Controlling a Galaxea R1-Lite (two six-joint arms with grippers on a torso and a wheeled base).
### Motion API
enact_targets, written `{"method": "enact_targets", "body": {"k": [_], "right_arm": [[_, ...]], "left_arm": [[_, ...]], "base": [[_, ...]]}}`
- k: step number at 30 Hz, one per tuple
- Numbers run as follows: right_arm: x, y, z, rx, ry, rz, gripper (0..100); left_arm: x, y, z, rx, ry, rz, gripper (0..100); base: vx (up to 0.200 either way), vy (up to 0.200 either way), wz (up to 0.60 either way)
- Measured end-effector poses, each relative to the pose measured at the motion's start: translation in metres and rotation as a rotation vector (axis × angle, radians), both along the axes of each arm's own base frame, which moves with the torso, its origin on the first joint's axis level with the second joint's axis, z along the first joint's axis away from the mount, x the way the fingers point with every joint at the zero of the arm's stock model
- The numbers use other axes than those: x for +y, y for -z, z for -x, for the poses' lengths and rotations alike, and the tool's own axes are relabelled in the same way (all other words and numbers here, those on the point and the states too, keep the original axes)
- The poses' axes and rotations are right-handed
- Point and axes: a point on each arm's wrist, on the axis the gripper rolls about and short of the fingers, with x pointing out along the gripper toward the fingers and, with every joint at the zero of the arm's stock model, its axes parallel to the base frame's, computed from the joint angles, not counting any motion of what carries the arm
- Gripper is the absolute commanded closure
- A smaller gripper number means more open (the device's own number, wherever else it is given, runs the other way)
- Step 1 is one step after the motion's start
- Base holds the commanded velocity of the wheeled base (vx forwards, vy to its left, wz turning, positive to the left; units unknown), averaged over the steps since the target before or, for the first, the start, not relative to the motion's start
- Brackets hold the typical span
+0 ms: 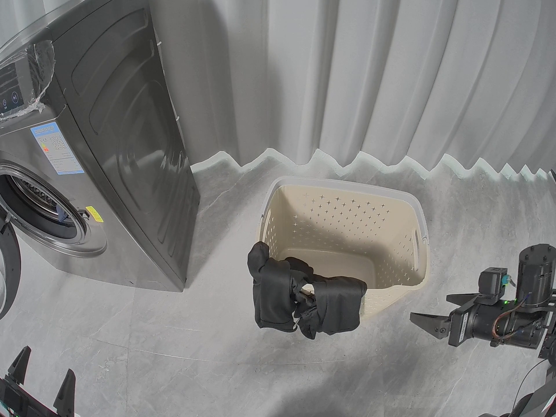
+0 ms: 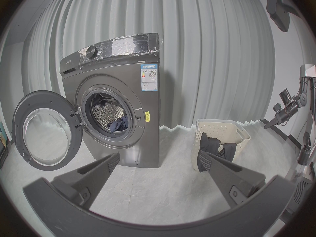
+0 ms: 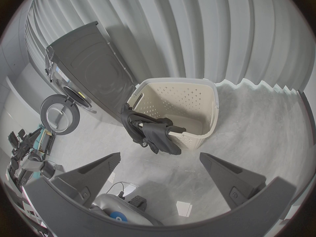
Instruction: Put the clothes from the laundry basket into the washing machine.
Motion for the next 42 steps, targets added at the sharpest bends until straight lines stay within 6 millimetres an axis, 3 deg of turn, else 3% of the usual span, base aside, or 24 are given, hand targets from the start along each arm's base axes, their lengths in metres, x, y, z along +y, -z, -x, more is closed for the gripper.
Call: {"method": "enact_targets", "body": {"k": [10,26,42], "right_arm": [[0.023,0.018,-0.026,0.011,0.036,0.027,0],[0.086,0.060,-0.069,0.080,0.059,0.018,0],[0.117,0.105,-0.113,0.135,0.110,0.038,0]], "left_arm": [[0.000,0.000,0.000,0.000,0.000,0.001,0],[0.000,0.000,0.000,0.000,-0.001,0.003,0],[0.000,0.000,0.000,0.000,0.000,0.003,0]], "base": [[0.000,0.000,0.00],[0.000,0.000,0.00],[0.000,0.000,0.00]]}}
